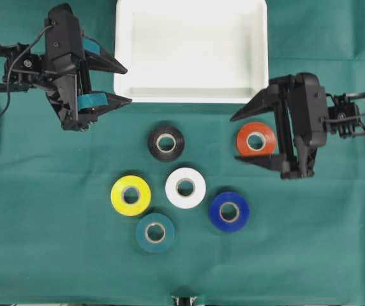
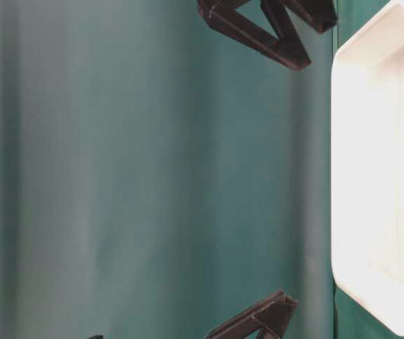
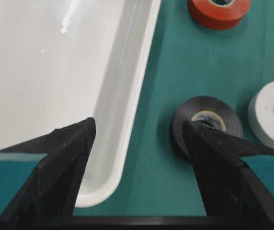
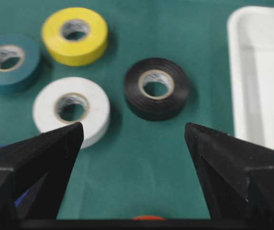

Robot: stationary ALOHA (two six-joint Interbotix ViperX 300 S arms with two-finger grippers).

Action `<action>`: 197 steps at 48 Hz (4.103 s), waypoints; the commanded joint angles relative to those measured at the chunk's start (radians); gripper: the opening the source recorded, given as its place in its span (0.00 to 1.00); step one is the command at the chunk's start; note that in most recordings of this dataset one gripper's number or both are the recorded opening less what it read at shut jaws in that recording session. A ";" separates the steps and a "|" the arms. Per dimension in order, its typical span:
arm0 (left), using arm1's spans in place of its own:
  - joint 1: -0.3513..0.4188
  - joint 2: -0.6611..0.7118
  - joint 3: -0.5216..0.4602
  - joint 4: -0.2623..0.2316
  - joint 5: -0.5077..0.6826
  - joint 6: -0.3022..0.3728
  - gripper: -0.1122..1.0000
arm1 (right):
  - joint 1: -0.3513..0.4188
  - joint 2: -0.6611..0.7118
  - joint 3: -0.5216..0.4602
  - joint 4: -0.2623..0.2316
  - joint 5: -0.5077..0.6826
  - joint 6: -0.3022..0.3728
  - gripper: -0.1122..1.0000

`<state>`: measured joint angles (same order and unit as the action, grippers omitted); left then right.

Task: Put the tape alternately from left to right into the white case.
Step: 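Move the right gripper left over the white tape roll, then lower the right gripper into the white roll's hole and close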

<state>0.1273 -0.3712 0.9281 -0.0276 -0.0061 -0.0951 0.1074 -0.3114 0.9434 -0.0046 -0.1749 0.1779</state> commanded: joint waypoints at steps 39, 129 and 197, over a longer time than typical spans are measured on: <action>0.002 -0.006 -0.006 0.000 -0.005 0.000 0.79 | 0.109 0.192 -0.156 0.002 0.046 0.003 0.80; 0.002 -0.008 0.037 0.000 -0.003 -0.002 0.79 | 0.169 0.604 -0.482 -0.002 0.239 0.236 0.79; 0.002 -0.008 0.040 0.000 0.006 -0.003 0.79 | 0.170 0.555 -0.486 -0.002 0.268 0.238 0.15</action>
<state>0.1273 -0.3712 0.9787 -0.0261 0.0046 -0.0982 0.2792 0.3022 0.4648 -0.0061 0.0966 0.4157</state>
